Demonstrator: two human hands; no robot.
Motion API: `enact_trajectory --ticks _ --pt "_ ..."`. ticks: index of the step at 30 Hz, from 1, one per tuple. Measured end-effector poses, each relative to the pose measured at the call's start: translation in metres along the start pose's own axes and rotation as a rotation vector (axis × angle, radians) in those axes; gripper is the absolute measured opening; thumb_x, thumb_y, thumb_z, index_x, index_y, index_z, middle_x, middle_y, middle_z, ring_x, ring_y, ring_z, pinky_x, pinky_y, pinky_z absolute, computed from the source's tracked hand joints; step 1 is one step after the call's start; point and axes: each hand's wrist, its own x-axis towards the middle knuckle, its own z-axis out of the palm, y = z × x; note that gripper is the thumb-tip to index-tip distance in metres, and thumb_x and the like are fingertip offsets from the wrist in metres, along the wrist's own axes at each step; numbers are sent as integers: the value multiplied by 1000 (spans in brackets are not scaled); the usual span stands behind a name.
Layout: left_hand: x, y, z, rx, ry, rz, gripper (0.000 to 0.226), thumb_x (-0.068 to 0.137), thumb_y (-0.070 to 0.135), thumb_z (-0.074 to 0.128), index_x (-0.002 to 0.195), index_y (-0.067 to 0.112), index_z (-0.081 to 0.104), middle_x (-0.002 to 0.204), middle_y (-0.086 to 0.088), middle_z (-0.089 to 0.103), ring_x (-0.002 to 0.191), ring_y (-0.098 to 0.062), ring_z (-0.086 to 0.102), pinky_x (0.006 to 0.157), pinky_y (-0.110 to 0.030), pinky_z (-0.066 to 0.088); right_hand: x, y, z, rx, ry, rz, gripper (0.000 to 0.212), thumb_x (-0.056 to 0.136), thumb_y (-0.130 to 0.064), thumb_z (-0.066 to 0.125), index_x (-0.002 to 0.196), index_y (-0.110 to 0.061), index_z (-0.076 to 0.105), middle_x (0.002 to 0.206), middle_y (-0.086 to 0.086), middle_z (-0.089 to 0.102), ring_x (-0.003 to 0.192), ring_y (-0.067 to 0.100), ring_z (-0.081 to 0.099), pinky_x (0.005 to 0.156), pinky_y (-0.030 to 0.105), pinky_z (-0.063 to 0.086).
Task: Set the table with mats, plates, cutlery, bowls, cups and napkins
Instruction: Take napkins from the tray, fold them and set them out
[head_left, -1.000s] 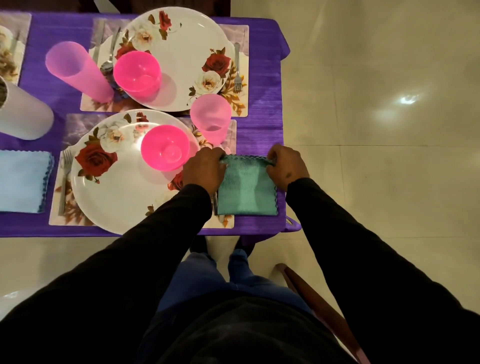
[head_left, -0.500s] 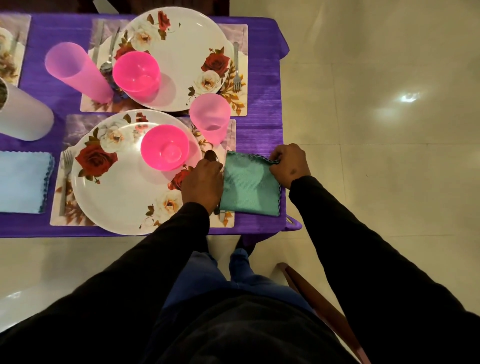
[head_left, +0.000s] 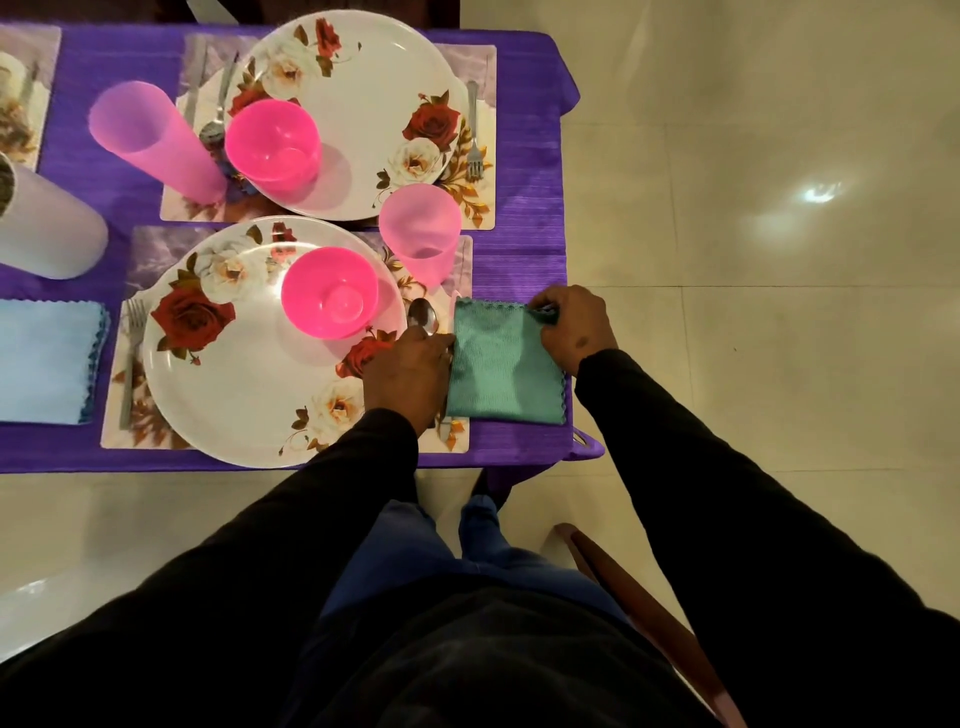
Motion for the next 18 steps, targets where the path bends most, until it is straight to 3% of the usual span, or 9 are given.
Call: enact_trajectory --ticks 4,7,12,18 --pt "-3 3 2 28 -42 0 38 101 22 46 136 24 61 113 -12 65 94 -36 66 75 -42 53 3 -3 -1 0 9 -24 39 81 13 56 109 -8 74 112 11 71 105 23 65 95 25 47" --pt "-4 8 1 21 -40 -6 38 99 19 49 135 21 61 110 -13 67 94 -37 66 74 -44 53 5 -4 -2 -15 -7 -29 37 81 13 59 107 -8 74 111 10 71 105 22 65 96 25 47" --pt "-3 9 1 45 -46 -20 36 103 32 45 133 19 61 114 -12 69 102 -33 65 77 -40 50 3 0 -2 -9 -4 -12 33 82 10 62 106 -10 74 109 8 72 102 21 66 93 23 48" --pt "0 9 3 32 -54 -45 31 101 32 47 122 17 65 105 -13 71 97 -34 65 74 -40 51 2 3 3 18 51 27 33 81 4 61 109 -10 70 111 11 68 102 24 63 82 18 38"
